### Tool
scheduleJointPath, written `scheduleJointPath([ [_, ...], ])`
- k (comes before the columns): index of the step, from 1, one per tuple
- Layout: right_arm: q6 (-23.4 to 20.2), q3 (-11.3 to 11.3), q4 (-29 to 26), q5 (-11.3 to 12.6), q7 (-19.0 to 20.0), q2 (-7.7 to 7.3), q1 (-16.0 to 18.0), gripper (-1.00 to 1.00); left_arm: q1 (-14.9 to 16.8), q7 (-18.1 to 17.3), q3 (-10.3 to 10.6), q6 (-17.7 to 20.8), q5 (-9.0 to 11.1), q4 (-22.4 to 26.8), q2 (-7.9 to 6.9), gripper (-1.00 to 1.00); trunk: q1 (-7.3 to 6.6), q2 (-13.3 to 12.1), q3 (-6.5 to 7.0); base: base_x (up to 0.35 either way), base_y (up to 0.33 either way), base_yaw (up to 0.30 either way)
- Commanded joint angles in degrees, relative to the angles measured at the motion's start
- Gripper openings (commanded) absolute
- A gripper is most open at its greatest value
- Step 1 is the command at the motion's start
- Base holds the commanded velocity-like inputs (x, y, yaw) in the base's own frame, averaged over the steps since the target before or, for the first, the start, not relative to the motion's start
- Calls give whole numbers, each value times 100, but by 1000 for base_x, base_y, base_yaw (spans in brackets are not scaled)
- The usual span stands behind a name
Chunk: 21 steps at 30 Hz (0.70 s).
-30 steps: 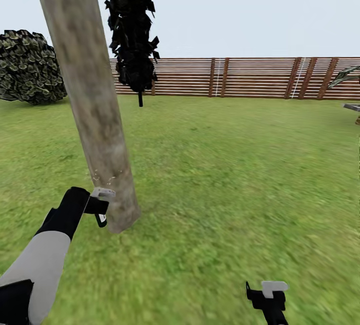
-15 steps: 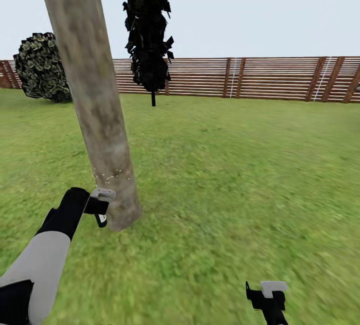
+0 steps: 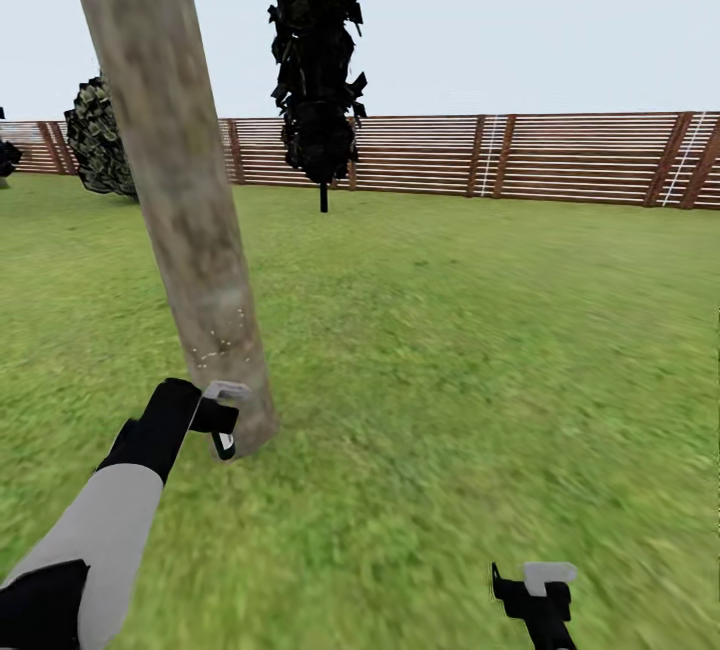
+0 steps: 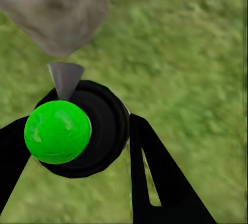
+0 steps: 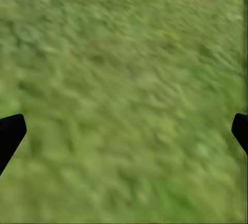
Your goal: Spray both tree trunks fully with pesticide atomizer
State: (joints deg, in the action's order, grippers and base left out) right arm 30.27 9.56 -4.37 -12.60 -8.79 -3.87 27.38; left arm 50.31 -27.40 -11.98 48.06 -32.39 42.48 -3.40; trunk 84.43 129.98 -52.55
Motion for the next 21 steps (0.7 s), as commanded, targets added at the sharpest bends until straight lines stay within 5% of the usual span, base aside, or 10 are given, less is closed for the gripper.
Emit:
scheduleJointPath([
  [1, 14, 37, 7, -60, -20, 1, 4, 100, 5, -57, -25, 10, -71, 7, 6, -100, 0, 2, -6, 90, -275, 0],
  [2, 14, 37, 7, -61, -20, 0, 4, 100, 3, -54, -49, 10, -73, 1, -39, -100, 0, 2, -6, 89, -275, 0],
  [3, 14, 37, 7, -59, -22, 0, 4, 100, -116, -53, -275, 5, -72, -2, -394, -100, 0, 2, -6, 82, -275, 0],
  [4, 14, 37, 7, -59, -23, 0, 4, 100, -263, -44, -444, -18, -82, 0, -593, -100, 0, 2, -6, 81, -274, 75],
  [6, 14, 37, 7, -59, -24, 6, 4, 100, -358, 14, -480, -29, -85, 7, -627, -100, 0, 2, -6, 54, -166, 189],
  [12, 14, 37, 7, -61, -21, 9, 4, 100, -407, 160, -493, -34, -75, 5, -397, -100, 0, 2, -6, 7, -23, 266],
  [19, 21, 37, 7, -66, -18, 11, 4, 100, -408, 665, -500, -34, -54, 4, -354, -100, 0, 2, -6, 0, -1, 278],
  [20, 22, 37, 5, -67, -18, 12, 4, 100, -408, 678, -498, -34, -52, 5, -270, -100, 0, 2, -6, 0, 0, 236],
  [21, 23, 37, 6, -63, -18, 10, 4, 100, -411, 776, -500, -48, -59, 1, 96, -100, 0, 2, -6, 146, -146, 33],
])
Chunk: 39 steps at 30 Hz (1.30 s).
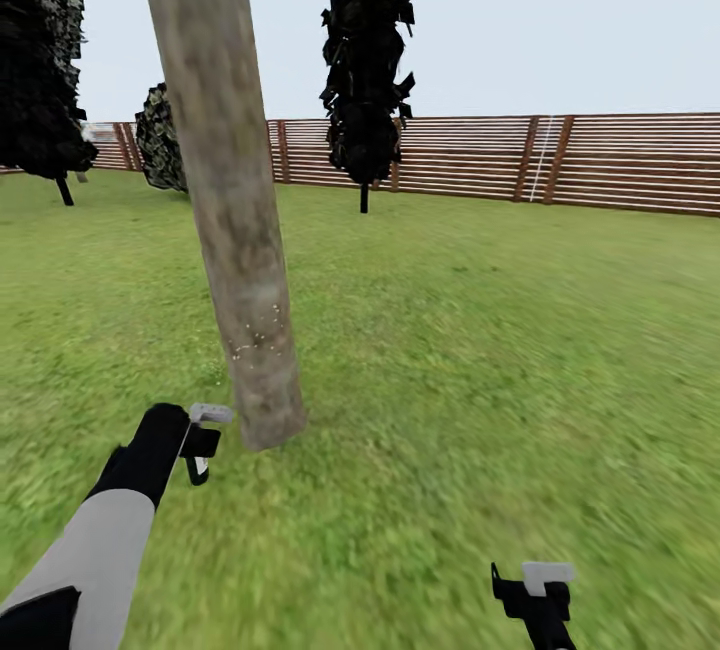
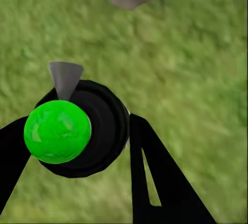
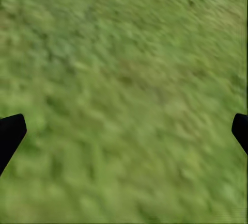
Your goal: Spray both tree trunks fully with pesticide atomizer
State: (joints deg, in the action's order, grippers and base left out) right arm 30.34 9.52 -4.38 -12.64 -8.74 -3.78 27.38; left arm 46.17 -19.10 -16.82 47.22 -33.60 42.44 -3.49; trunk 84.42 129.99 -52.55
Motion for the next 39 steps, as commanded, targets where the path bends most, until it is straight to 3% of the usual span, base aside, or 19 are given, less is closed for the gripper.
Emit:
scheduleJointPath([
  [1, 16, 41, 7, -61, -23, -1, 4, 100, -32, 90, -19, 34, 58, 3, 200, -100, 1, 2, -6, 167, -200, 11],
  [8, 14, 41, 7, -59, -23, -4, 4, 100, -90, 238, -332, -36, 47, 2, -12, -100, 1, 2, -6, 164, -228, 1],
  [15, 7, 41, 7, -59, -23, 0, 4, 100, -91, 241, -341, -54, 64, -99, 185, -100, 1, 2, -6, 170, -232, 0],
  [17, 7, 41, 7, -60, -23, 0, 4, 100, -94, 271, -391, -60, 32, -109, 107, -100, 1, 2, -6, 173, -233, 0],
  [21, 7, 41, 6, -55, -23, 0, 4, 100, -117, 352, -549, -63, 46, -120, -273, -100, 1, 2, -6, 178, -221, 64],
  [22, 7, 41, 5, -58, -23, 0, 4, 100, -252, 359, -575, -69, 54, -113, -306, -100, 1, 2, -6, 181, -188, 241],
  [27, 7, 41, 4, -62, -23, 0, 4, 100, -433, 425, -595, -534, 74, -242, -182, -100, 1, 2, -6, 111, -194, 268],
  [35, 7, 41, 6, -63, -23, 8, 4, 100, -442, 465, -620, -700, 87, -583, -106, -100, 1, 2, -6, -92, -97, 252],
  [39, 7, 41, 7, -59, -23, -3, 4, 100, -442, 507, -617, -1102, 83, -555, 54, -100, 1, 2, -6, 124, -182, 27],
])
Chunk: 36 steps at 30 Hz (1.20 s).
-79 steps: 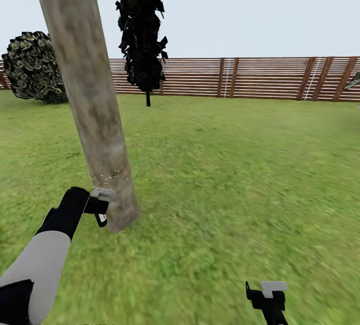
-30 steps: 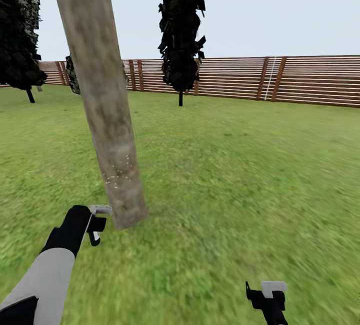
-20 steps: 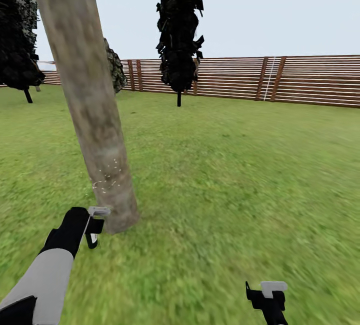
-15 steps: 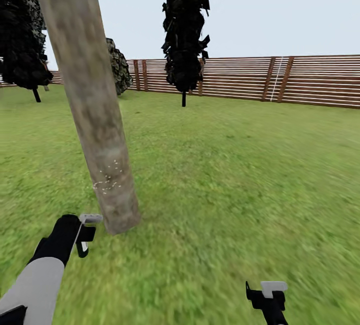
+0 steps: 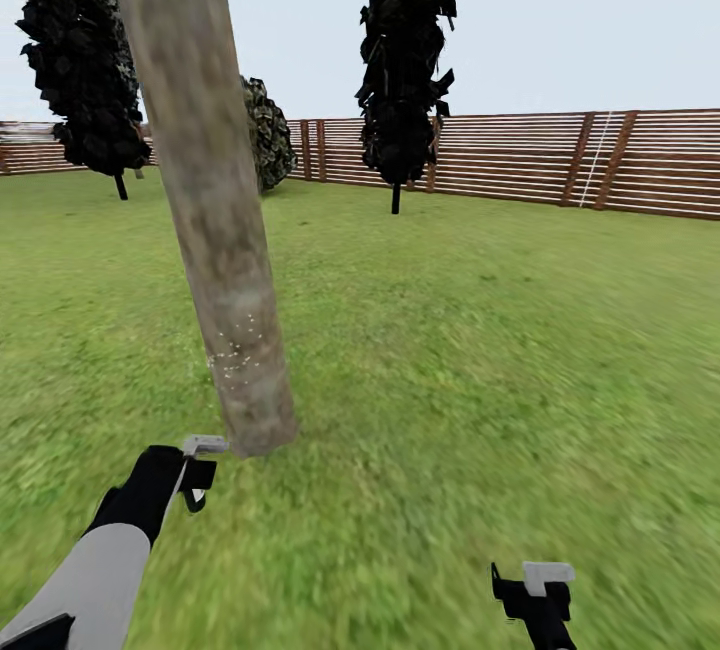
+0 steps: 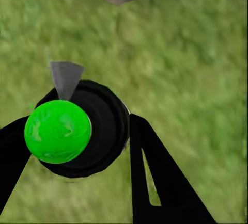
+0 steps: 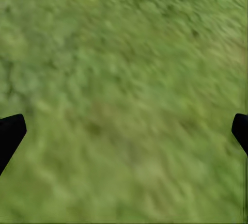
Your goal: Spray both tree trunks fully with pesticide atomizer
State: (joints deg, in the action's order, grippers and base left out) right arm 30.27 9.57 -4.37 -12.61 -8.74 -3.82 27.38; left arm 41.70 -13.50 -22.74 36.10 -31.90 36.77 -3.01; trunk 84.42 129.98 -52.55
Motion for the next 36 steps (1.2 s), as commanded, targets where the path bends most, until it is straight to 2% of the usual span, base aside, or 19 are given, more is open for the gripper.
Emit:
scheduleJointPath([
  [1, 17, 36, 7, -63, -24, -1, 4, 100, 5, -19, -24, -8, -88, 22, 34, -100, 1, 2, -6, 179, -218, 6],
  [2, 19, 36, 7, -65, -27, -1, 4, 100, 5, 126, -27, -35, -88, 34, 87, -100, 1, 2, -6, 218, -201, 2],
  [5, 22, 36, 7, -66, -30, -3, 4, 100, 5, 279, -29, -47, -83, 40, 102, -100, 1, 2, -6, 233, -193, 1],
  [10, 17, 36, 7, -65, -31, -13, 4, 100, 5, 312, -37, -50, -50, 42, 105, -100, 1, 2, -6, 239, -189, 0],
  [17, 14, 36, 7, -65, -31, -14, 4, 100, 5, 309, -33, -50, 105, 41, 108, -100, 1, 2, -6, 162, -236, 0],
  [24, 14, 36, 7, -66, -31, -5, 4, 100, 5, 307, -34, -50, 114, 43, 108, -100, 1, 2, -6, 52, -271, 19],
  [36, 14, 36, 7, -66, -31, -5, 4, 100, 5, 305, -47, -50, 114, 49, 96, -100, 1, 2, -6, 94, -268, 255],
])
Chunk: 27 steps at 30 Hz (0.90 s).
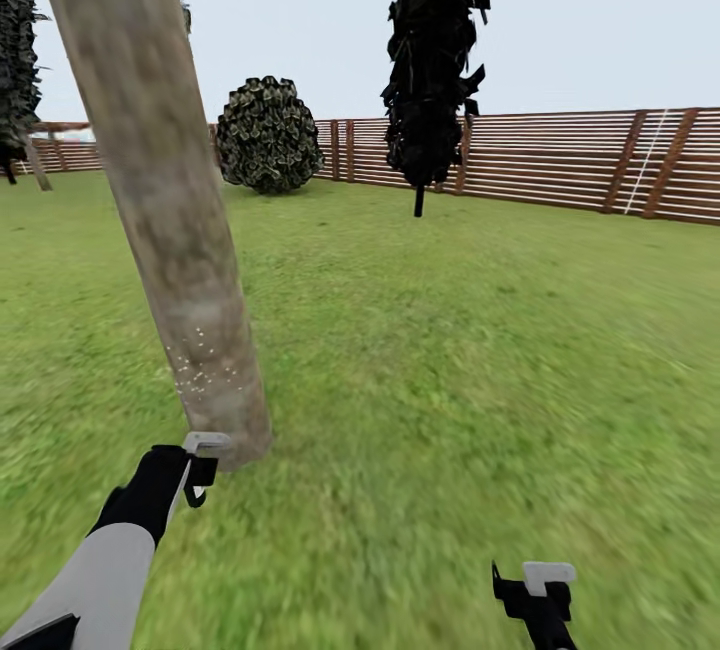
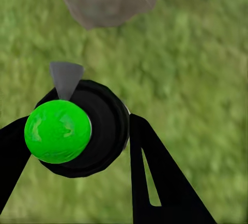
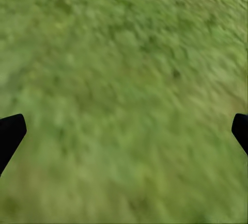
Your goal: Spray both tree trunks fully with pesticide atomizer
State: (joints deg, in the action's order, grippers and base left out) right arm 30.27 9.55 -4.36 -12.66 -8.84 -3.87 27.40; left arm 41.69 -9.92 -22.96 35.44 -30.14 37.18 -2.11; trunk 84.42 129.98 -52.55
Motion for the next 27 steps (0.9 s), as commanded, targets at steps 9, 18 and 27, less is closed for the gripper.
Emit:
scheduleJointPath([
  [9, 23, 38, 5, -61, -22, 0, 3, 100, 6, -53, -24, 16, -62, 8, 0, -100, 1, 2, -6, 170, -249, 277],
  [18, 23, 38, 5, -59, -27, -16, 3, 100, 6, -45, -24, 16, -62, 17, 0, -100, 1, 2, -6, 165, -249, 76],
  [27, 23, 38, 5, -53, -30, -16, 3, 100, 6, -45, -21, 16, -62, 17, 0, -100, 1, 2, -6, 147, -252, 0],
])
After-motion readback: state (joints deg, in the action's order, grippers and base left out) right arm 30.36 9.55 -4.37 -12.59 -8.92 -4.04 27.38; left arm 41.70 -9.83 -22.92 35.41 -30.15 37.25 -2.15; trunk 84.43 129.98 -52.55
